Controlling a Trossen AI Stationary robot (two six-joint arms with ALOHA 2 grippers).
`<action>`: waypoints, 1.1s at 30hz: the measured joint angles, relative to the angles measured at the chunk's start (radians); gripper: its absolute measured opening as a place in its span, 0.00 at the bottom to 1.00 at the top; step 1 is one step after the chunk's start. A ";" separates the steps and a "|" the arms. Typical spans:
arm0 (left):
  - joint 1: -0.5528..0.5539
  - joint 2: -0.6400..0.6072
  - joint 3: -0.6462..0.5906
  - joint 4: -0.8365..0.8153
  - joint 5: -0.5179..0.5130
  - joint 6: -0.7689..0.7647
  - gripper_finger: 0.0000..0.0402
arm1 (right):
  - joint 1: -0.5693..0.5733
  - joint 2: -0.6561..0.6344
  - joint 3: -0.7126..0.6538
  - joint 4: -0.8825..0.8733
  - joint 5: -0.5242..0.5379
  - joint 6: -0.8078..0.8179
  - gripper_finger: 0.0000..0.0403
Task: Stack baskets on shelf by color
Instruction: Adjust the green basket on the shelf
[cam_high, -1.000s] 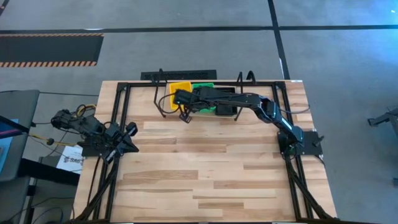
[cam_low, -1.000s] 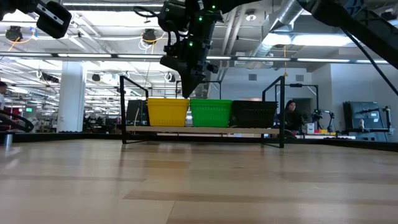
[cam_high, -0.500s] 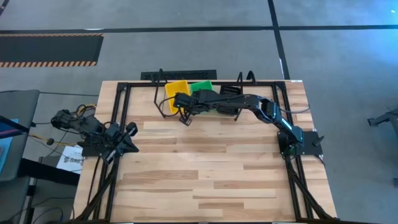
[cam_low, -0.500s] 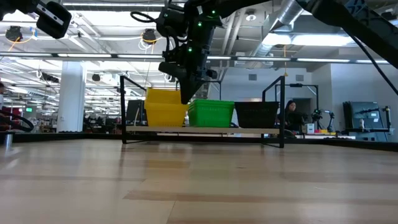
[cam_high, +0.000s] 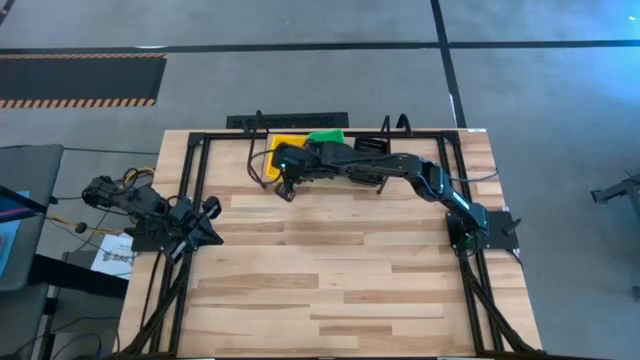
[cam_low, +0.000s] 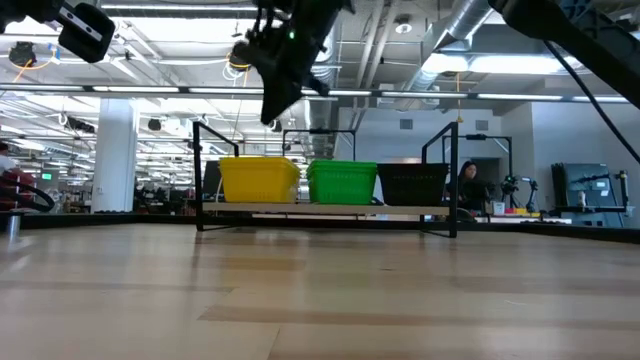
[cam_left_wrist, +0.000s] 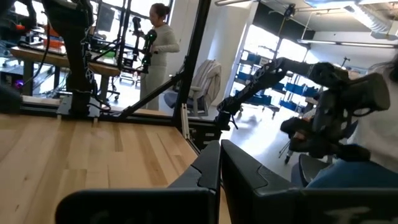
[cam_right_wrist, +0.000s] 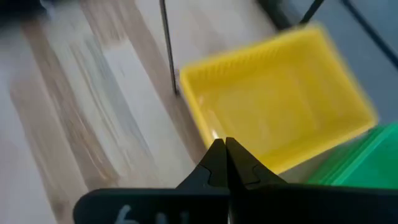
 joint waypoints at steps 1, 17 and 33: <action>0.000 0.000 0.000 0.000 0.000 -0.002 0.00 | 0.000 -0.001 0.021 -0.003 0.003 -0.004 0.00; 0.000 0.000 0.000 0.000 0.002 -0.026 0.00 | -0.083 -0.047 -0.021 -0.331 0.055 0.047 0.00; 0.000 0.000 0.000 0.002 0.004 -0.027 0.00 | -0.131 -0.030 -0.101 -0.351 0.067 0.064 0.00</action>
